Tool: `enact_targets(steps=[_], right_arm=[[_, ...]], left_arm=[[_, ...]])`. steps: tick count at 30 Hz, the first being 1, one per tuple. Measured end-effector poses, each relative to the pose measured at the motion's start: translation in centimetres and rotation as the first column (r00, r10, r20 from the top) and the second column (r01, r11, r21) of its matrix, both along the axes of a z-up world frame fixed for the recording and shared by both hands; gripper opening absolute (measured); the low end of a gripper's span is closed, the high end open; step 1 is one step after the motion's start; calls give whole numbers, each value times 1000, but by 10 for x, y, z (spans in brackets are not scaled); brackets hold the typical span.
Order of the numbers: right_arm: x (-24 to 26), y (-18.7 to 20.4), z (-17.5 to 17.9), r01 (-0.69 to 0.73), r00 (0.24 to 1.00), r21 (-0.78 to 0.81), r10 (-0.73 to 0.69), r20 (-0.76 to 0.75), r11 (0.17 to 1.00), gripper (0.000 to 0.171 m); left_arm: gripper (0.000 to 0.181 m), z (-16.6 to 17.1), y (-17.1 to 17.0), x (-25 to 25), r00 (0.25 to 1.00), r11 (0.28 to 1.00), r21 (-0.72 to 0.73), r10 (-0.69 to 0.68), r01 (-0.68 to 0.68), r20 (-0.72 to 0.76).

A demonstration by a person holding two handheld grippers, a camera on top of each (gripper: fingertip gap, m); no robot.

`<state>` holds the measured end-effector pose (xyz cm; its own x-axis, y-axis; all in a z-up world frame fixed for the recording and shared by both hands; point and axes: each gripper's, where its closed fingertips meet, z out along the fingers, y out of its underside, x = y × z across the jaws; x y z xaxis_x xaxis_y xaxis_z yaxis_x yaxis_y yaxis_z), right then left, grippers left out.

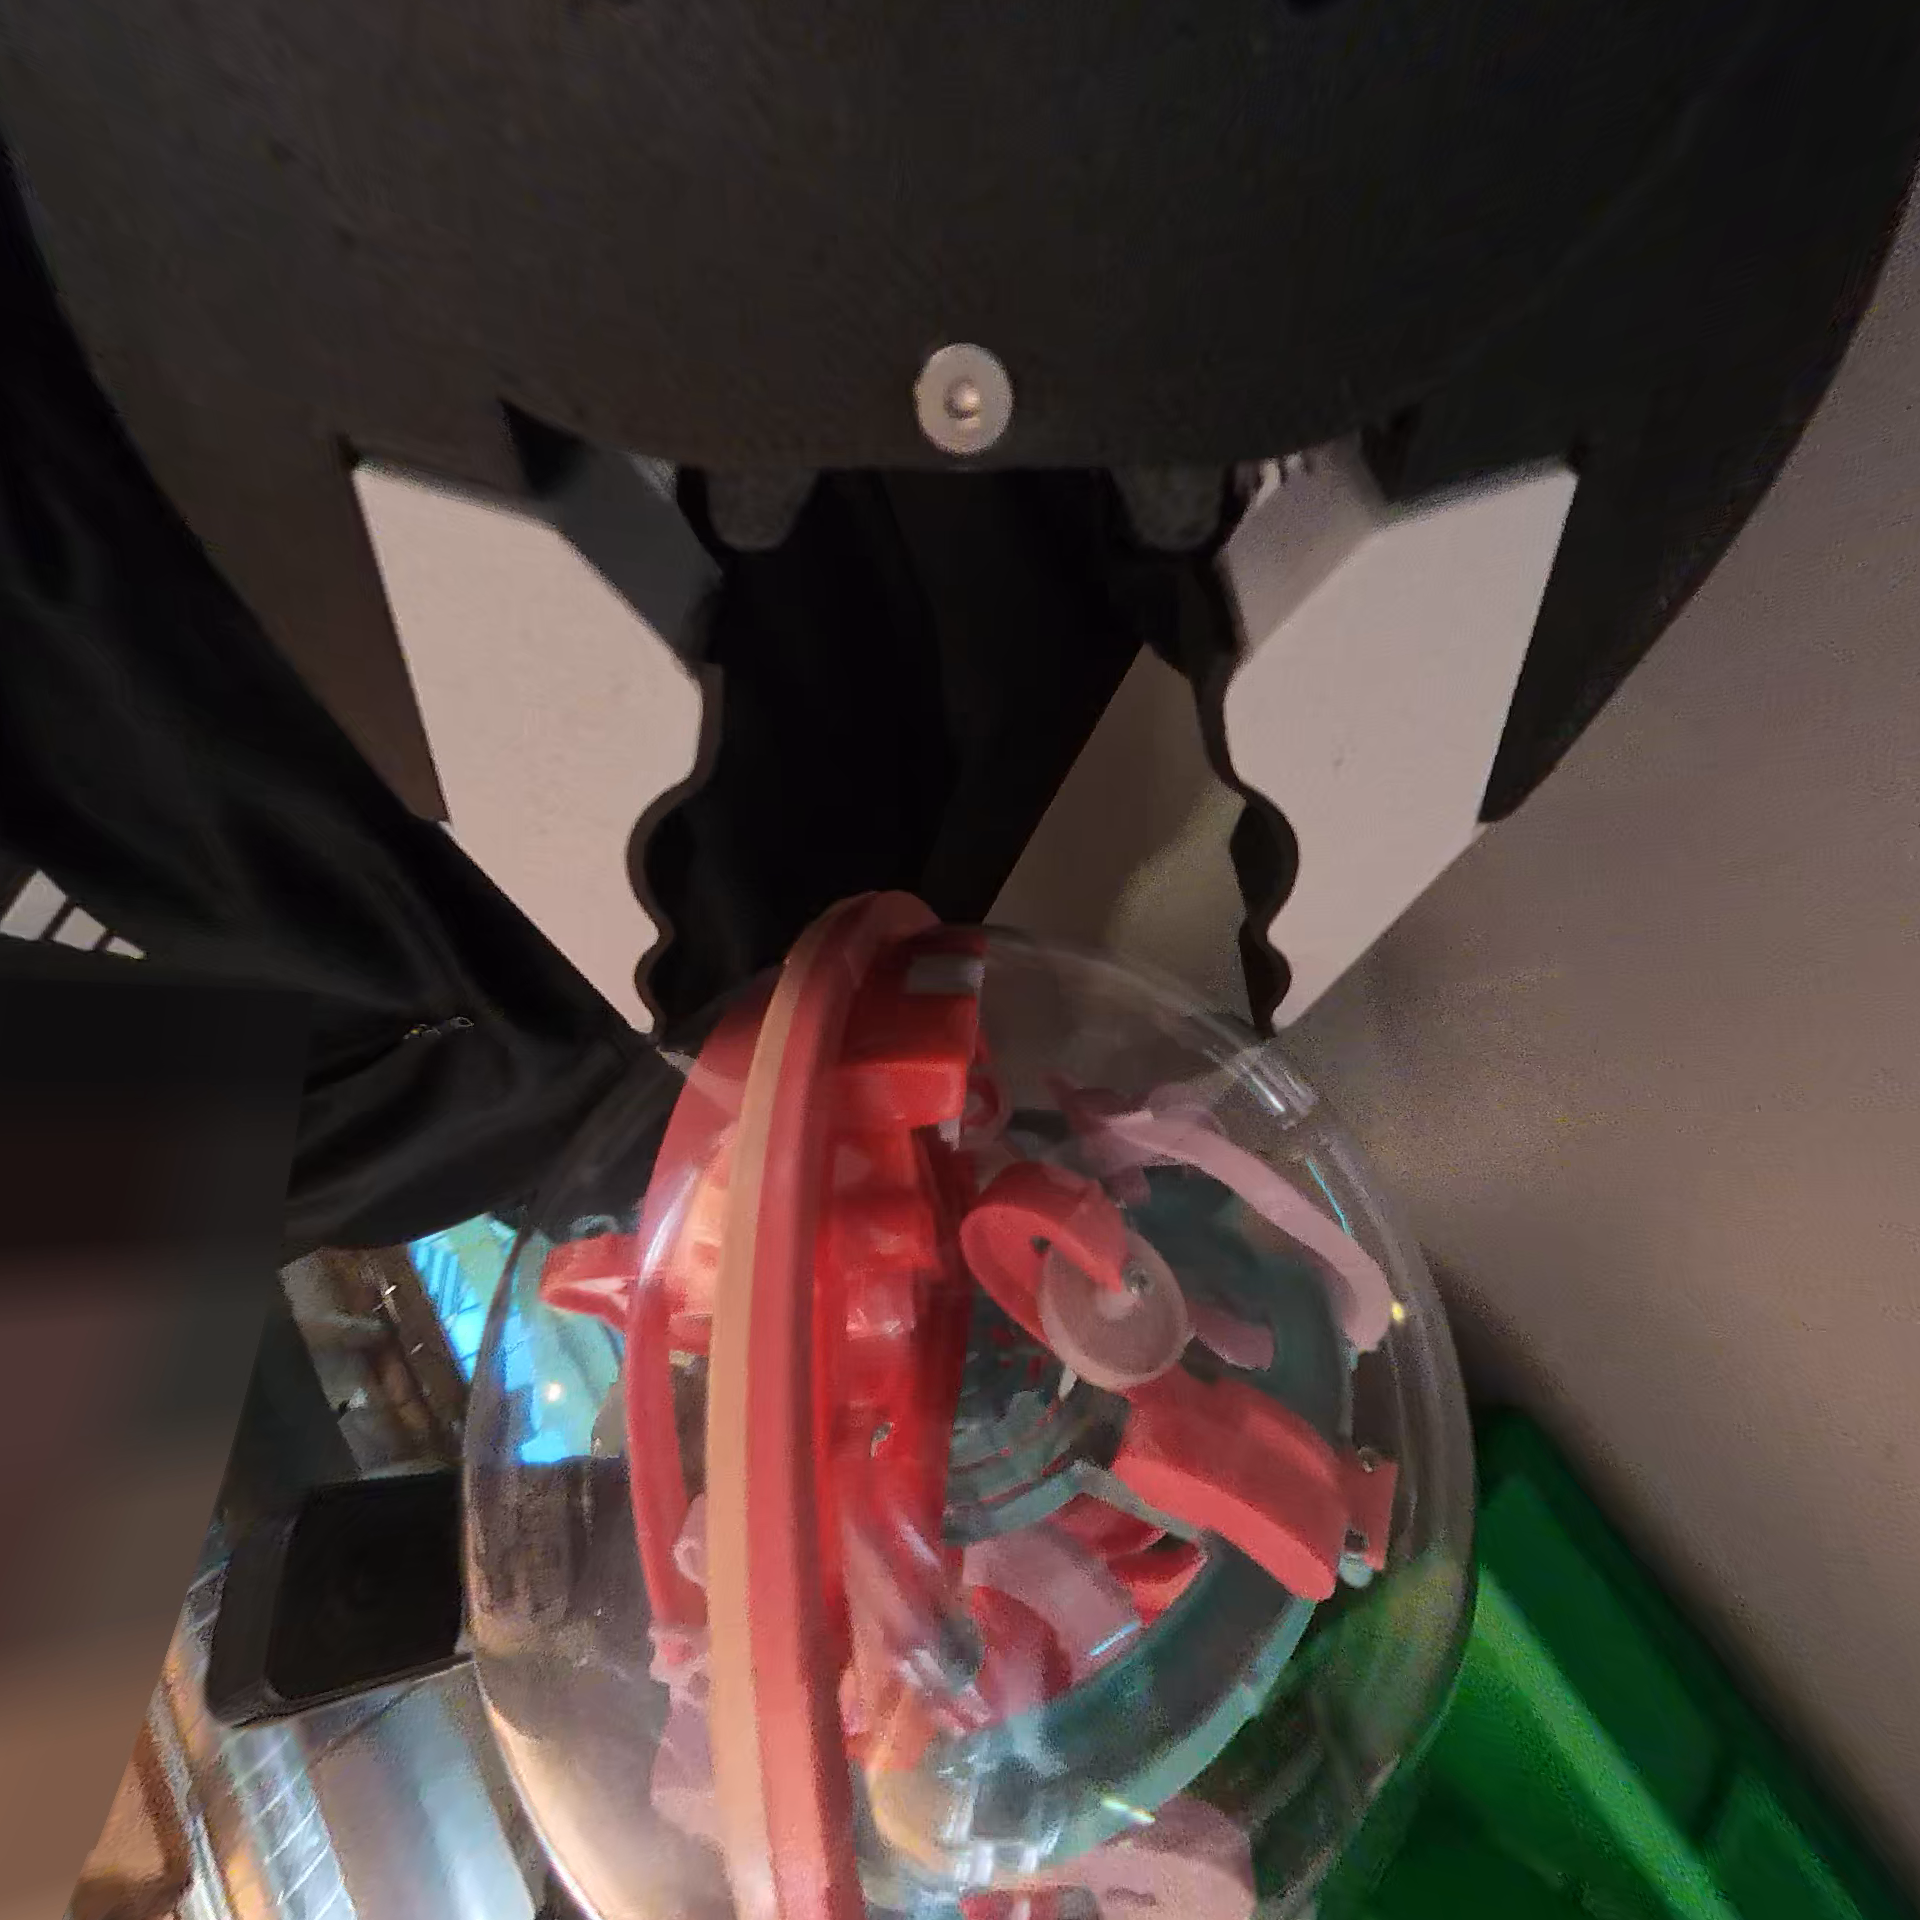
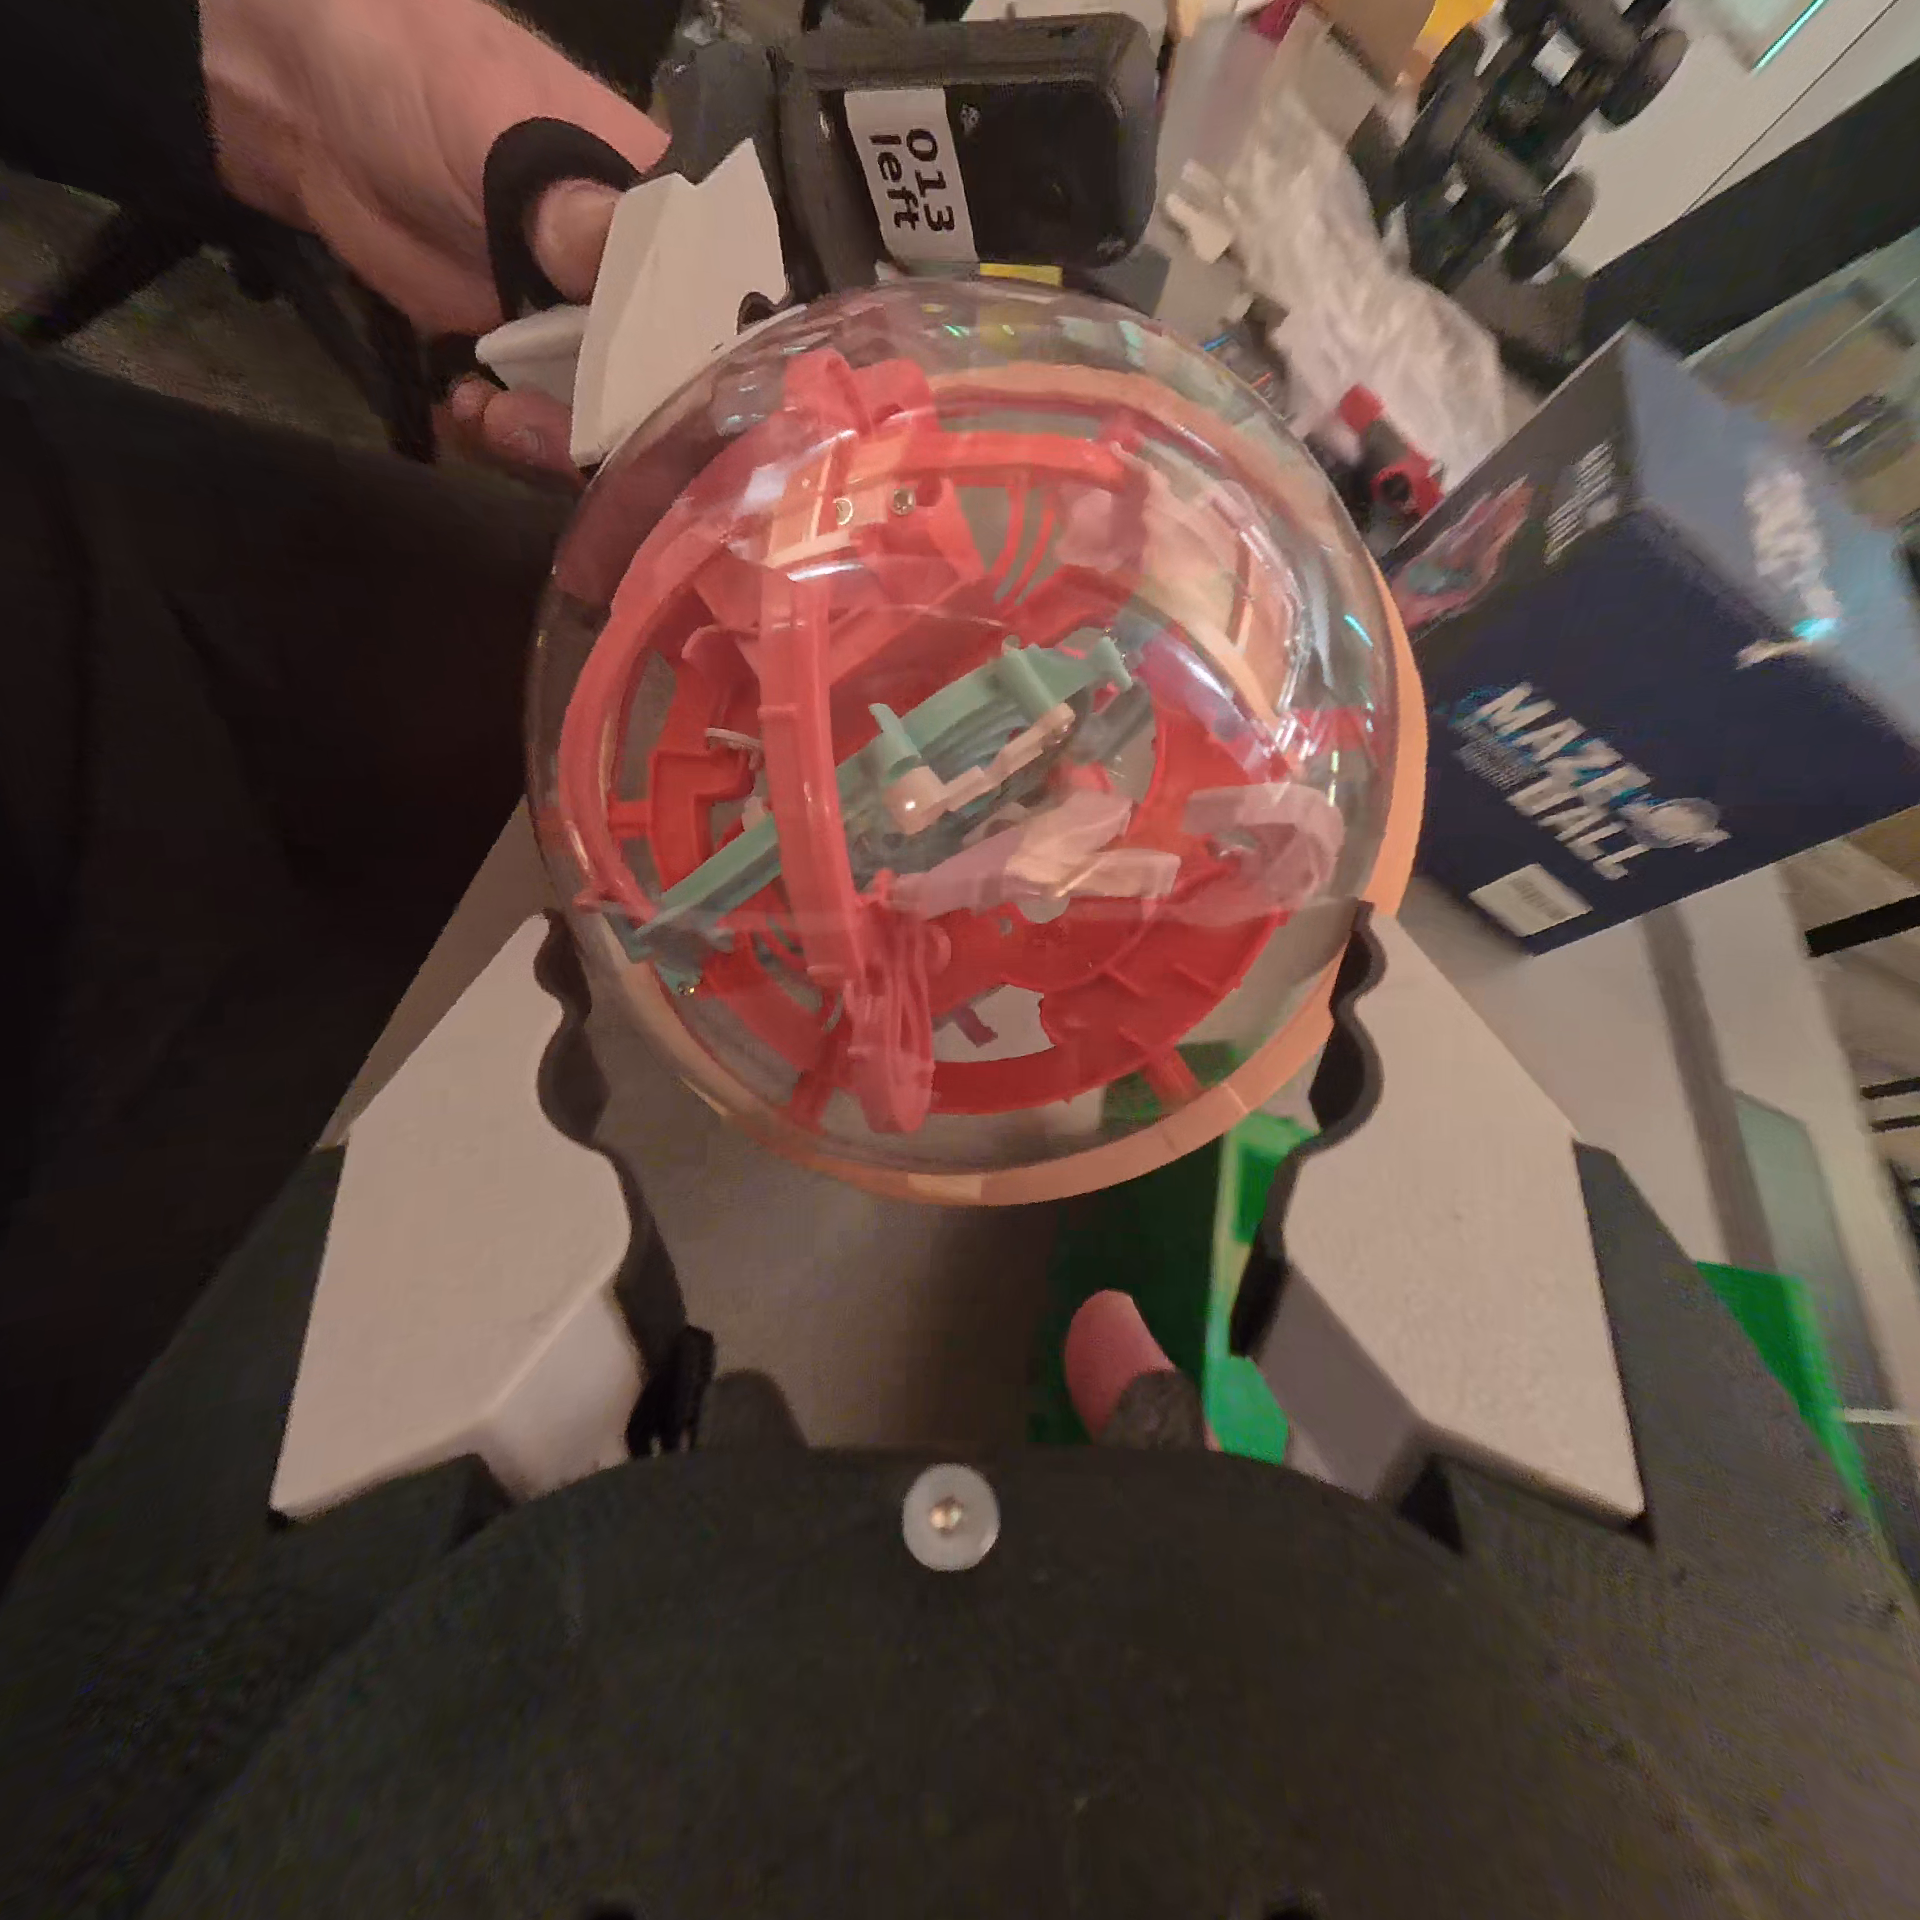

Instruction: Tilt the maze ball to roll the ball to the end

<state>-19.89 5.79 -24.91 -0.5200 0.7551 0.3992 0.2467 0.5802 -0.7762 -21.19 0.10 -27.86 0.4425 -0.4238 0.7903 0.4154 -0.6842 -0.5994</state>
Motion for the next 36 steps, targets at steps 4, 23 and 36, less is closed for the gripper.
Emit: enact_targets(steps=[4, 23, 36], right_arm=[[-5, 0, 51, -5, 990, 54, 12, -139, 999, 139], [92, -52, 325, 162, 696, 420, 198, -690, 893, 139], [156, -85, 417, 268, 547, 466, 265, -794, 843, 138]], left_arm=[[105, 46, 4, -9, 996, 995, 97, 16, -7, -91], [107, 317, -23, 62, 769, 801, 566, 234, 193, -595], [109, 417, -51, 123, 618, 667, 686, 416, 292, -667]])
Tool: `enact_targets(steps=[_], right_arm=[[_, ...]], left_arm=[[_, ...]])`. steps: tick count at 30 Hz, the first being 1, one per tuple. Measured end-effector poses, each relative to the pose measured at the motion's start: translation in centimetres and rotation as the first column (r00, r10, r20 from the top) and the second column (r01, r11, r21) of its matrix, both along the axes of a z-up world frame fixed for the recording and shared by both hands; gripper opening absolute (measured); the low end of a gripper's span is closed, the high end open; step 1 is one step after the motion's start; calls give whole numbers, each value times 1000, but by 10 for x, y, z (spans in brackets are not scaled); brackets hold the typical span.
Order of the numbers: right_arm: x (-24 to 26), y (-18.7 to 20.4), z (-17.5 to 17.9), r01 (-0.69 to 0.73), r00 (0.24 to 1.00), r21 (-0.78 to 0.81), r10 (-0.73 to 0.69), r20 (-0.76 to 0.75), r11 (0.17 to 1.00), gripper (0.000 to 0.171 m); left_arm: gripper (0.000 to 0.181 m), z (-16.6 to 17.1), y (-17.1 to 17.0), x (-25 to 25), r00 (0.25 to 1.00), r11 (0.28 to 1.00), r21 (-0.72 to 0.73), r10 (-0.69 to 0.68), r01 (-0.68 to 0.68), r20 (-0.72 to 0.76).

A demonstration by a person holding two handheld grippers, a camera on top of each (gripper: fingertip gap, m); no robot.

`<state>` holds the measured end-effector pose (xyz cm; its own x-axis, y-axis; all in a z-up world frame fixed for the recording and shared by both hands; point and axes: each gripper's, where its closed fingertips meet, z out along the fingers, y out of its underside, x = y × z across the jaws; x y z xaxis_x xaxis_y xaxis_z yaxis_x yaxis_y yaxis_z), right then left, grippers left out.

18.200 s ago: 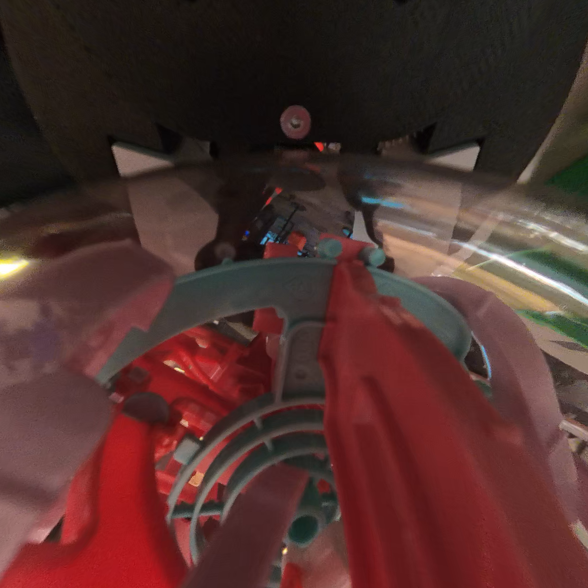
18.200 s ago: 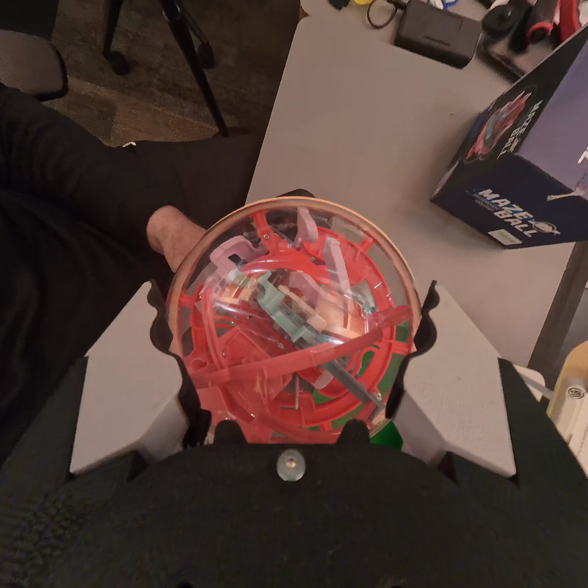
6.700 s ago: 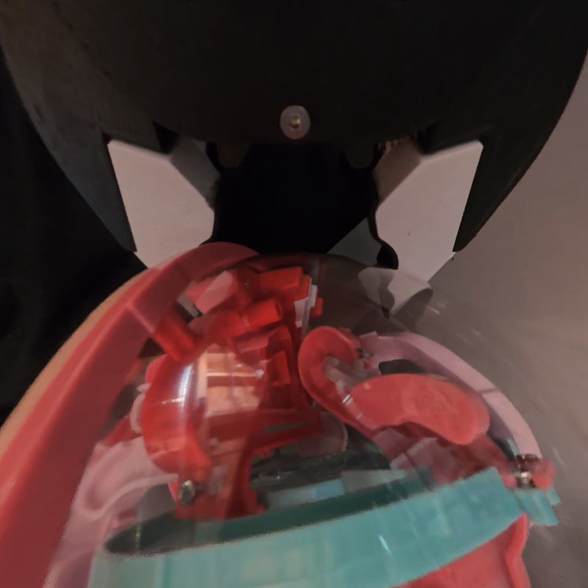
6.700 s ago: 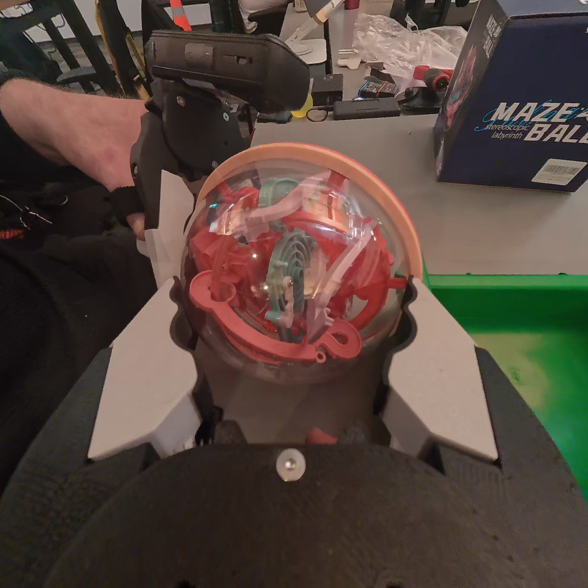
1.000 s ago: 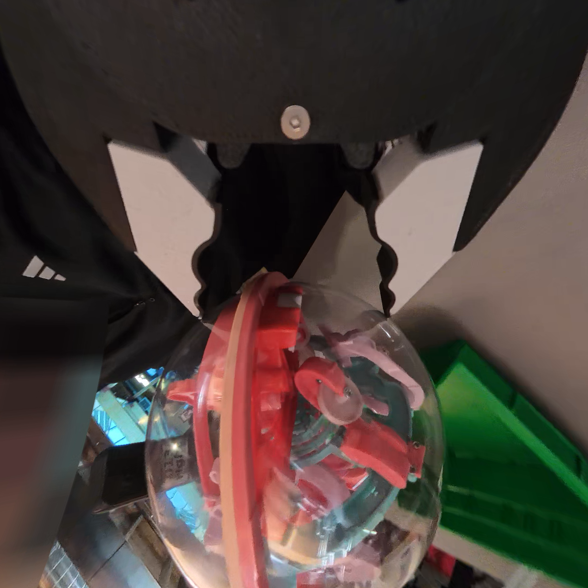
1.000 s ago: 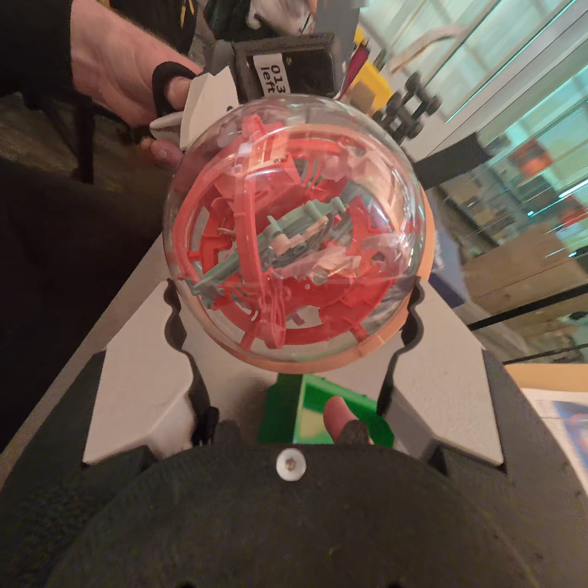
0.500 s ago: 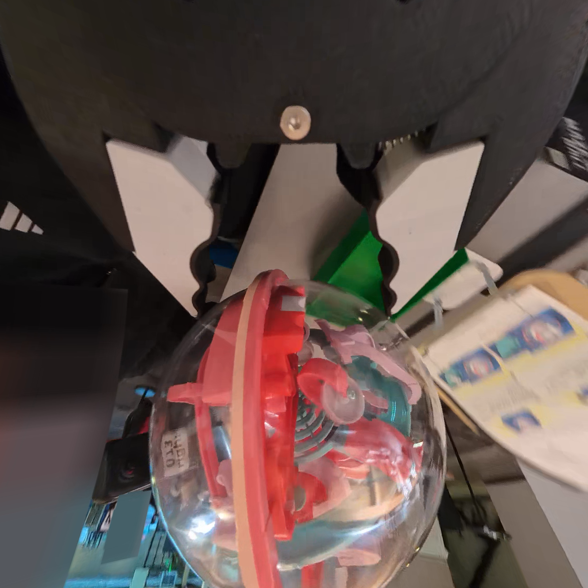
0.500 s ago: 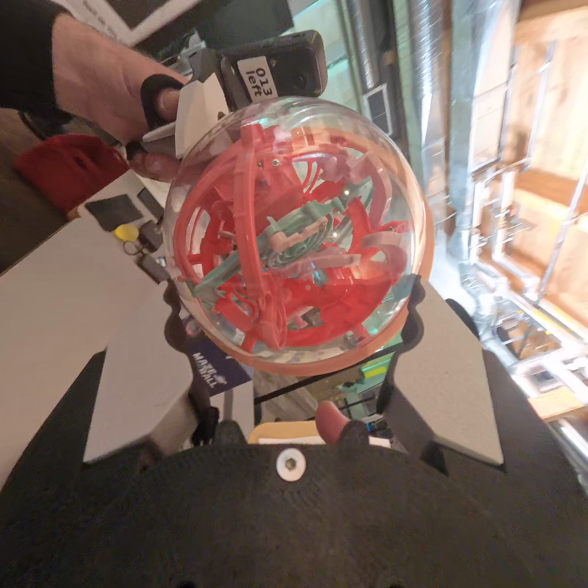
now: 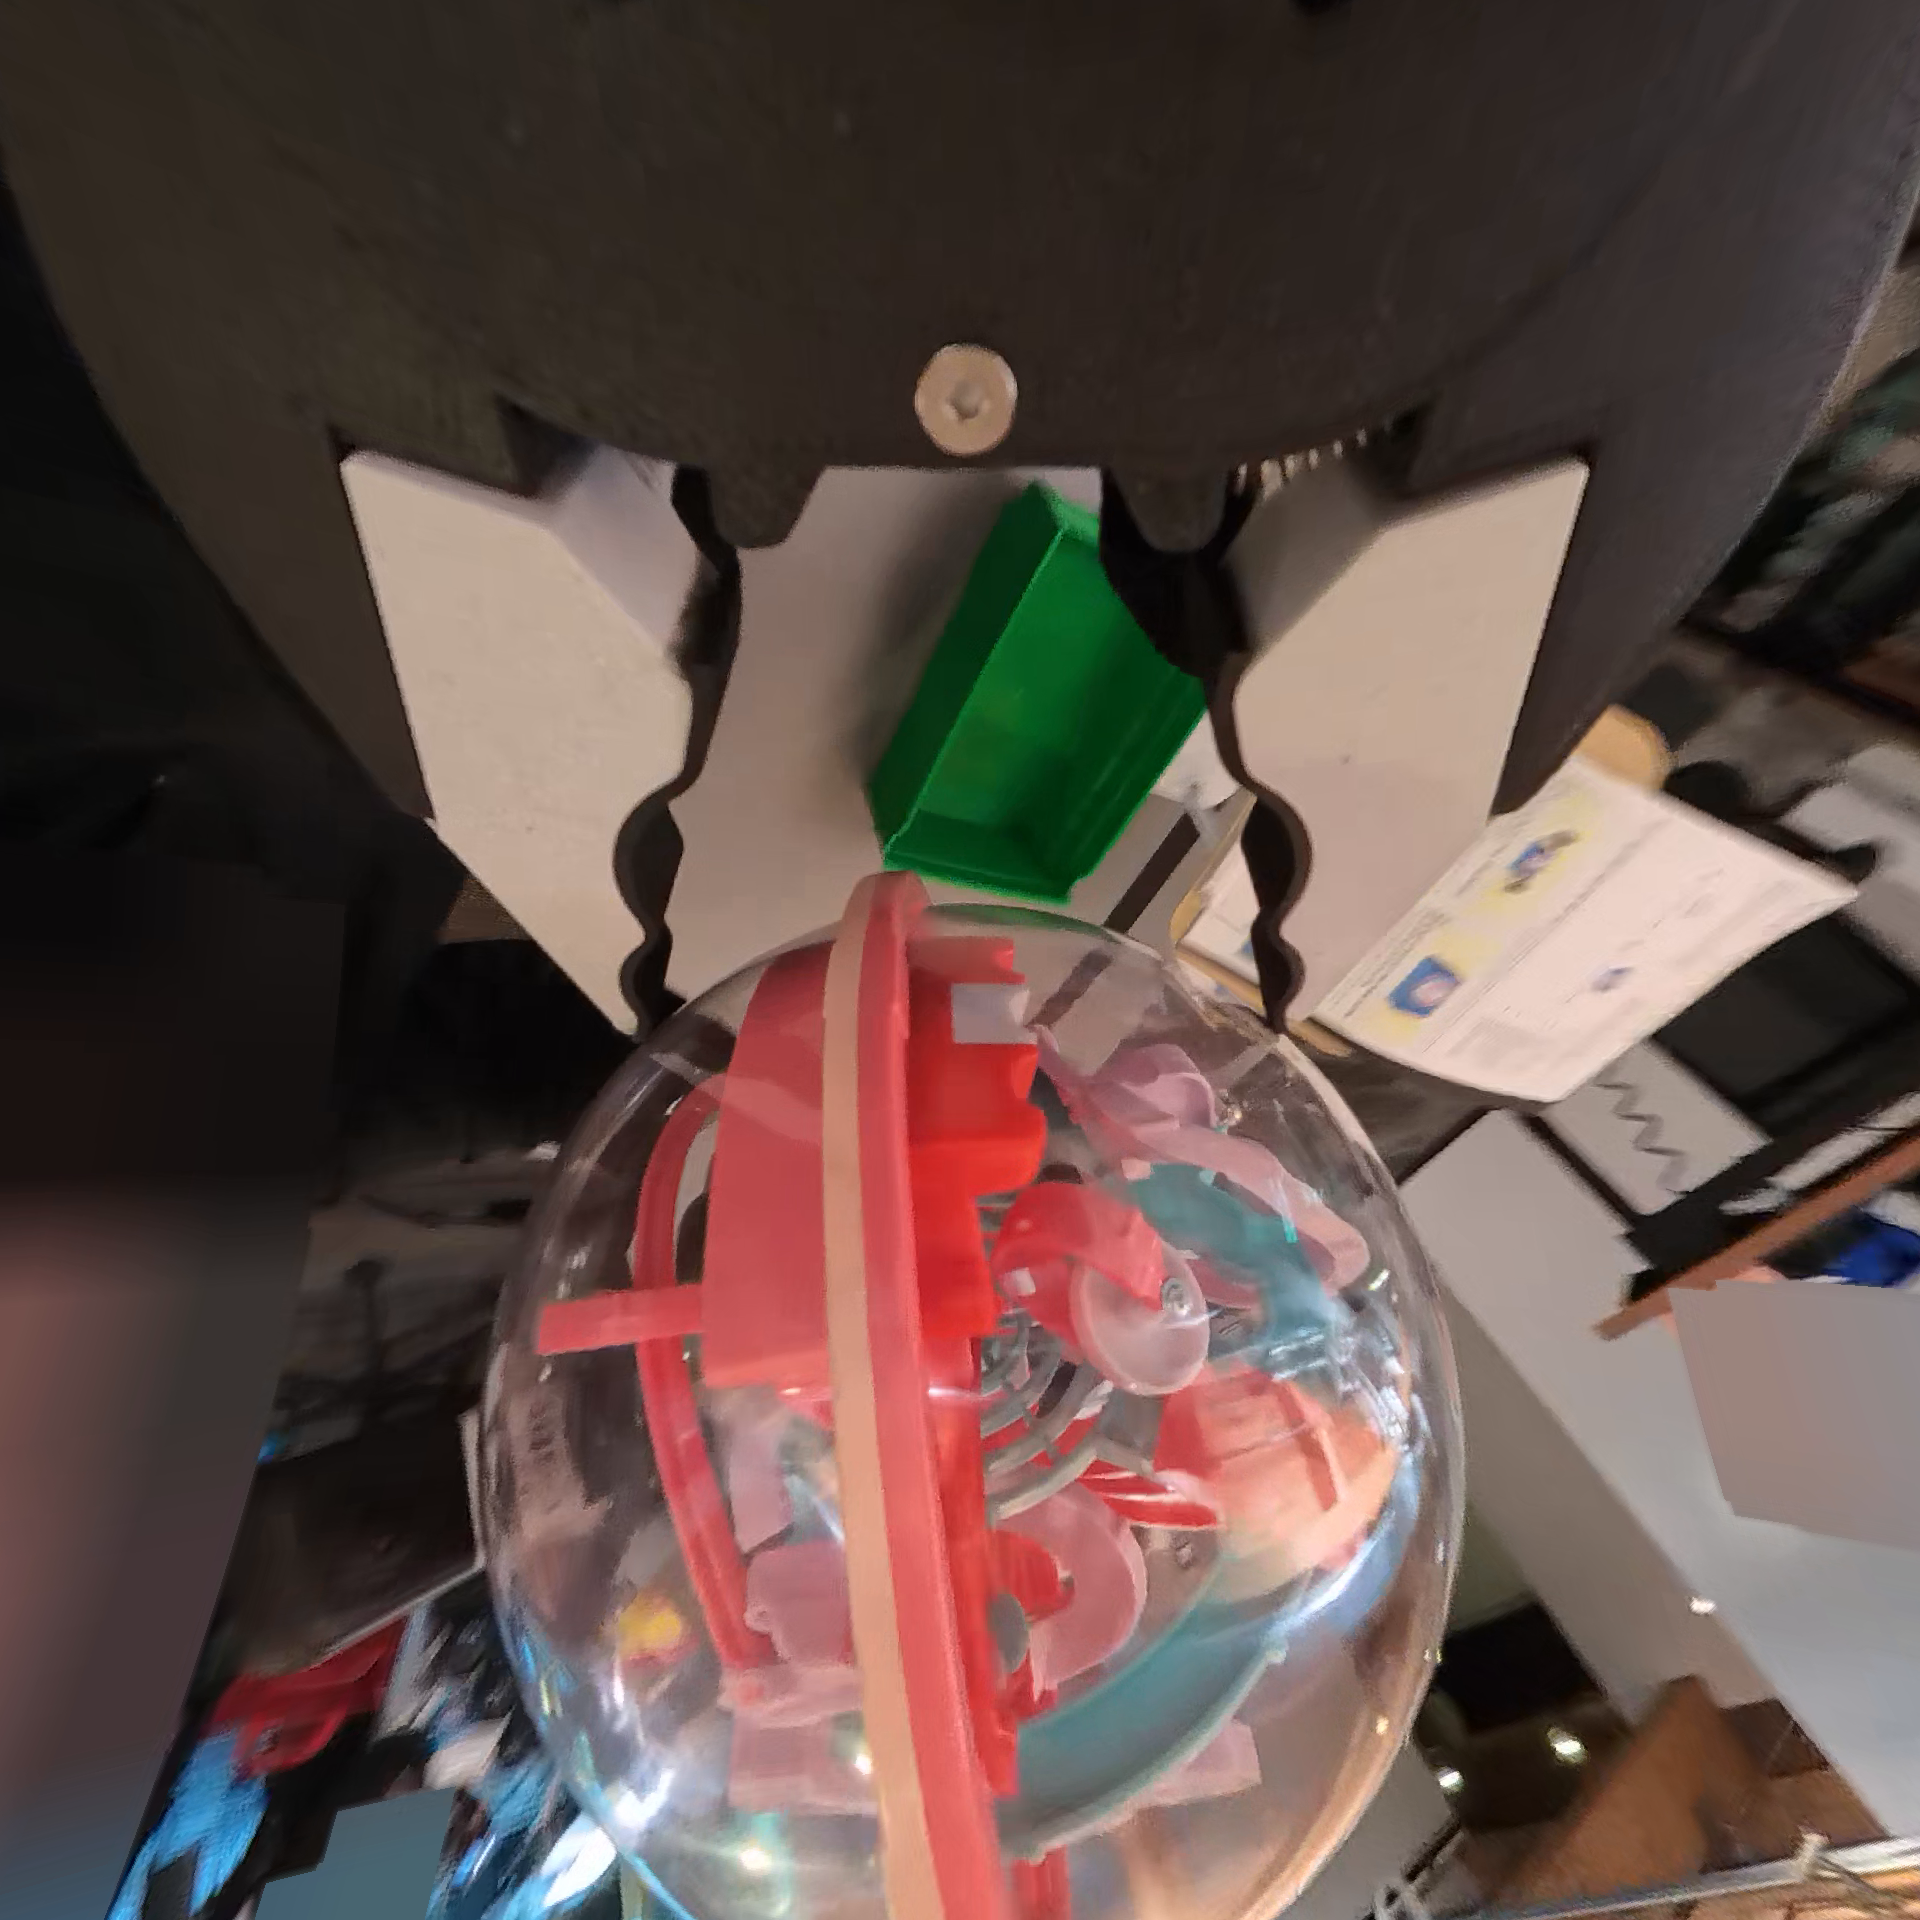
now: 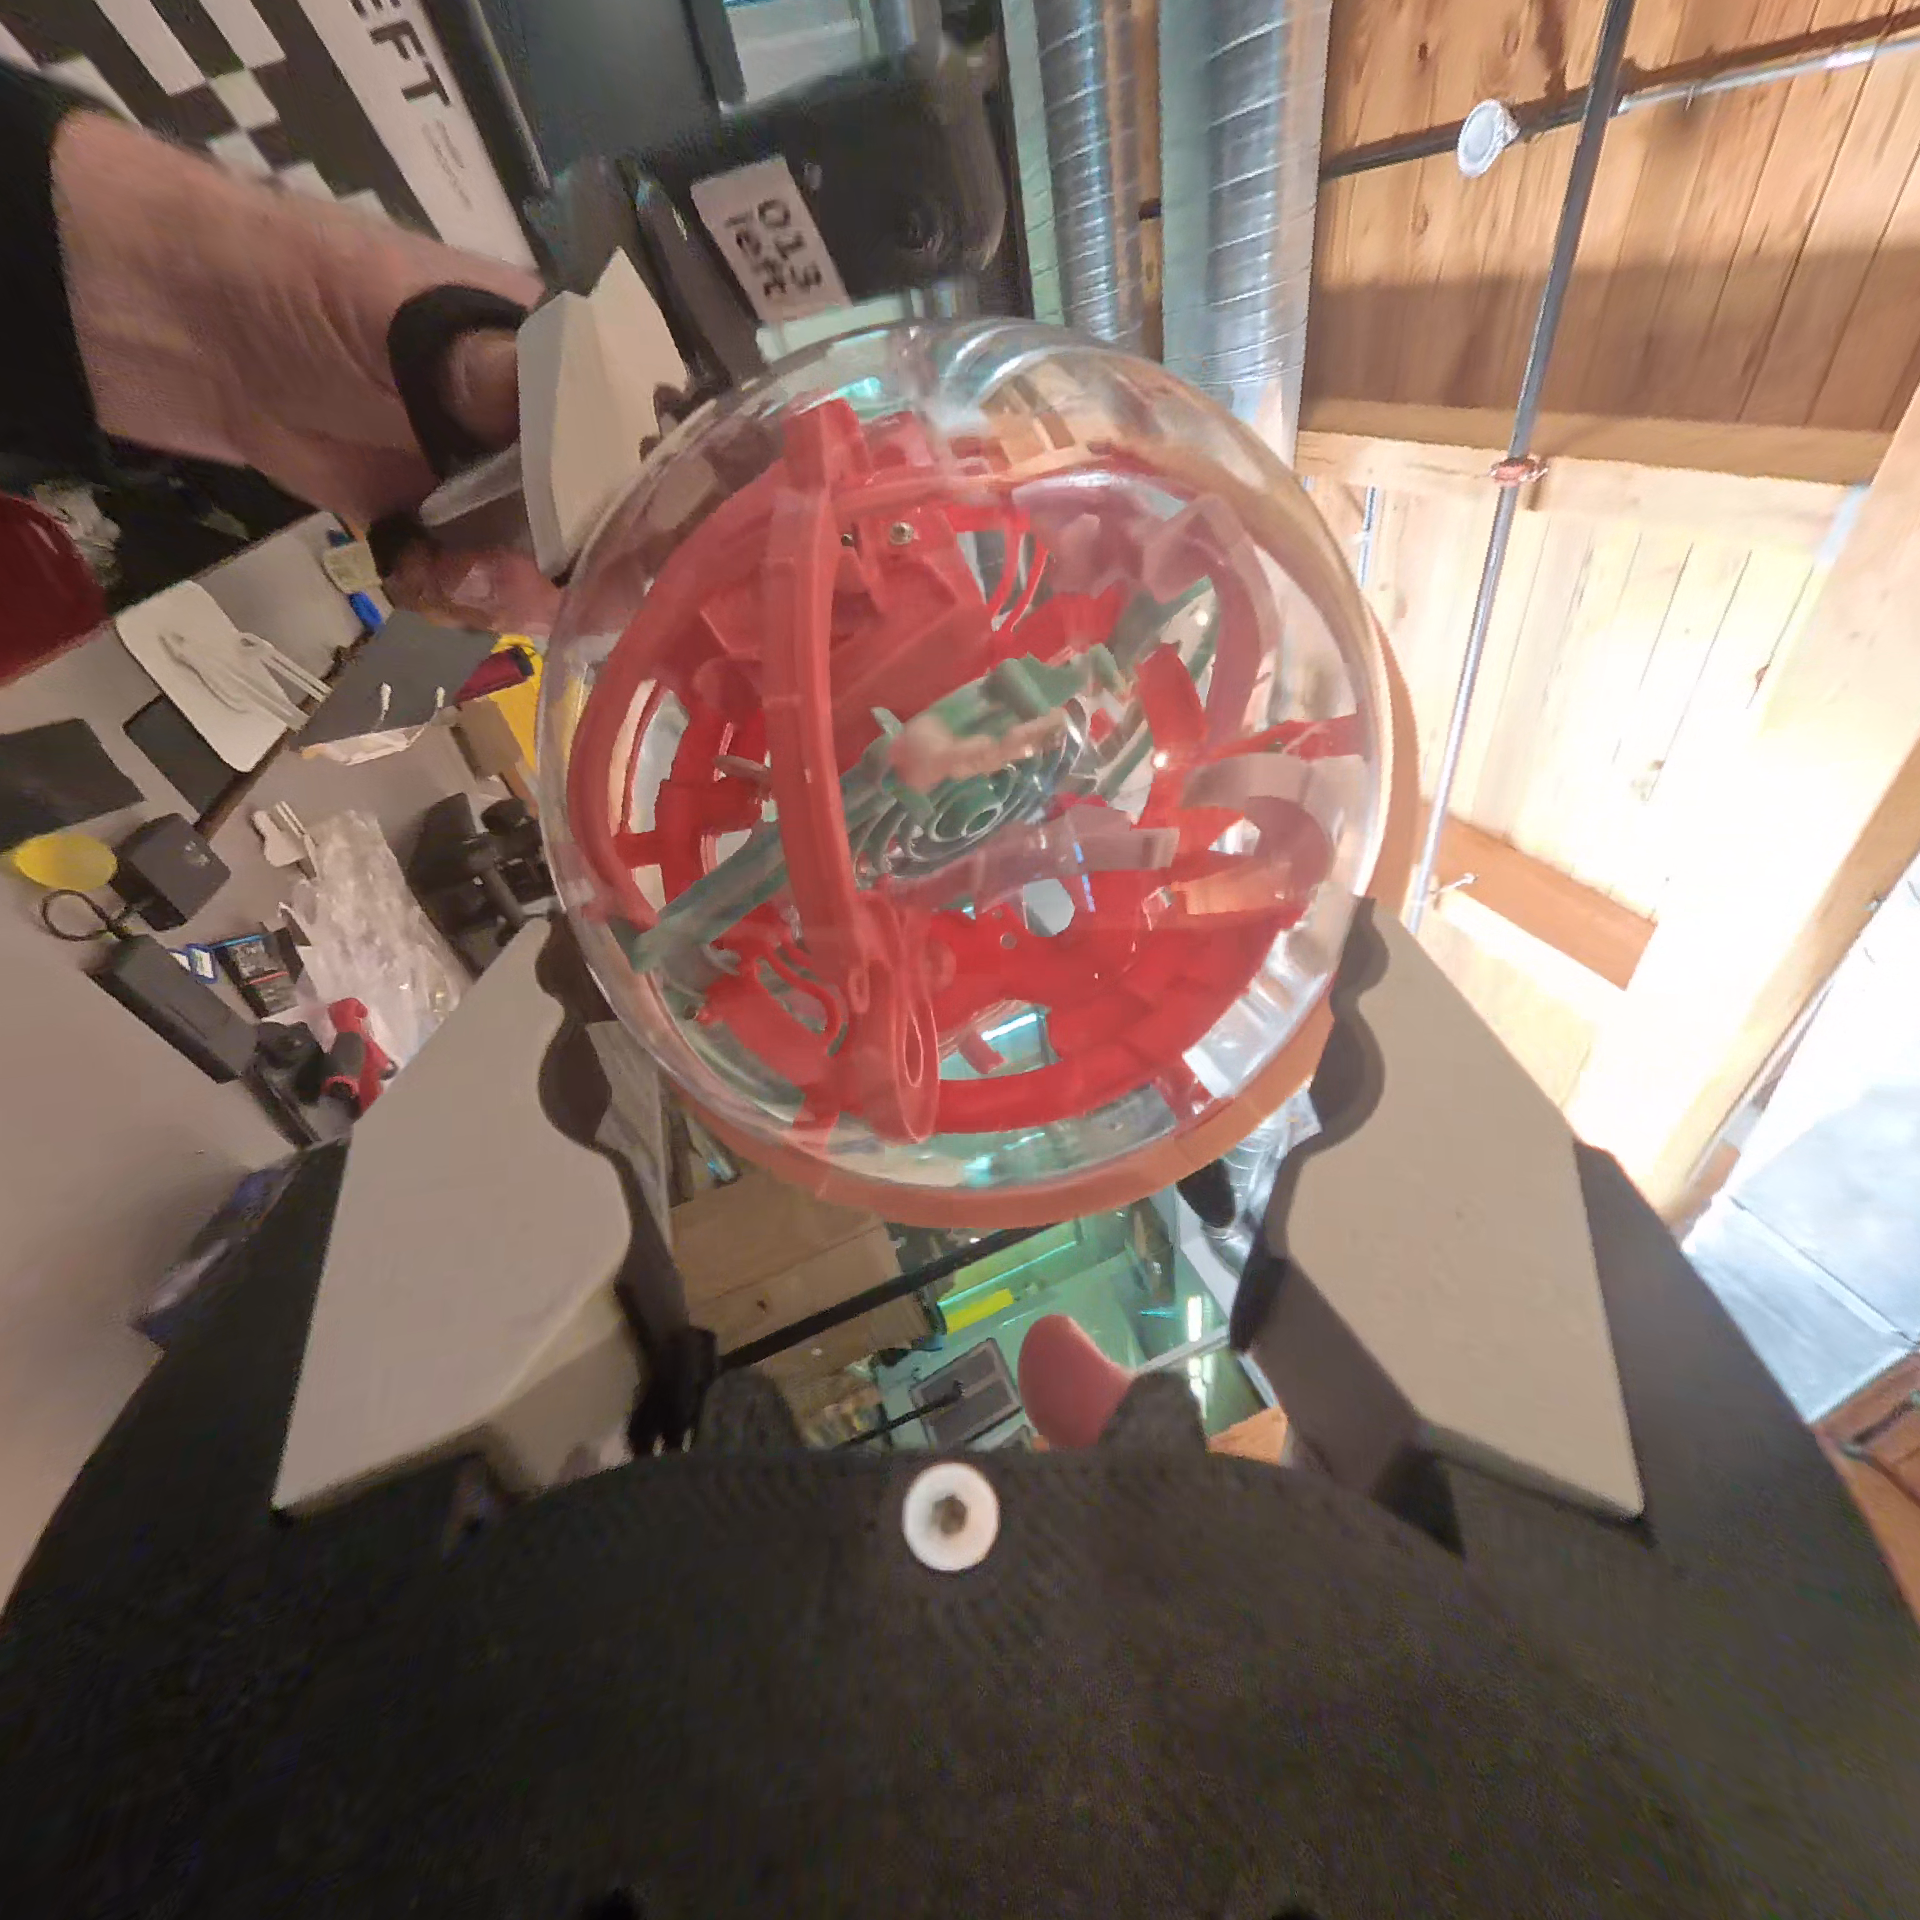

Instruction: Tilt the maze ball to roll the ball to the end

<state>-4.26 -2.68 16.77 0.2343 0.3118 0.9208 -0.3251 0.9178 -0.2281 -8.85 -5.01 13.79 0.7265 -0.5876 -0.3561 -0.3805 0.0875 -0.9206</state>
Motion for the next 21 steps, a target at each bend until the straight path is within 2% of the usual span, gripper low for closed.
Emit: enact_targets(steps=[2, 7, 12, 17, 19, 21], right_arm=[[4, -4, 3, 6, 1000, -4, -6, 2, 1000, 138], [29, -30, 4, 64, 998, 128, -65, 0, 990, 139], [16, -42, 5, 107, 983, 213, -136, 127, 971, 140], [-21, -35, 2, 133, 950, 225, -189, 249, 965, 146], [-20, -42, -1, 129, 948, 251, -194, 252, 959, 146], [-32, -33, 0, 134, 941, 244, -200, 272, 961, 146]], left_arm=[[110, 4, 2, 2, 995, 998, 22, -68, 67, 67], [113, 0, -14, 30, 994, 984, 146, -104, 100, 17], [113, -6, -14, 24, 959, 955, 212, -240, 207, 148], [112, -16, 6, 0, 903, 935, 245, -321, 255, 287], [113, -20, 2, 3, 892, 921, 273, -353, 279, 281], [113, -19, 7, -6, 894, 924, 284, -340, 258, 291]])
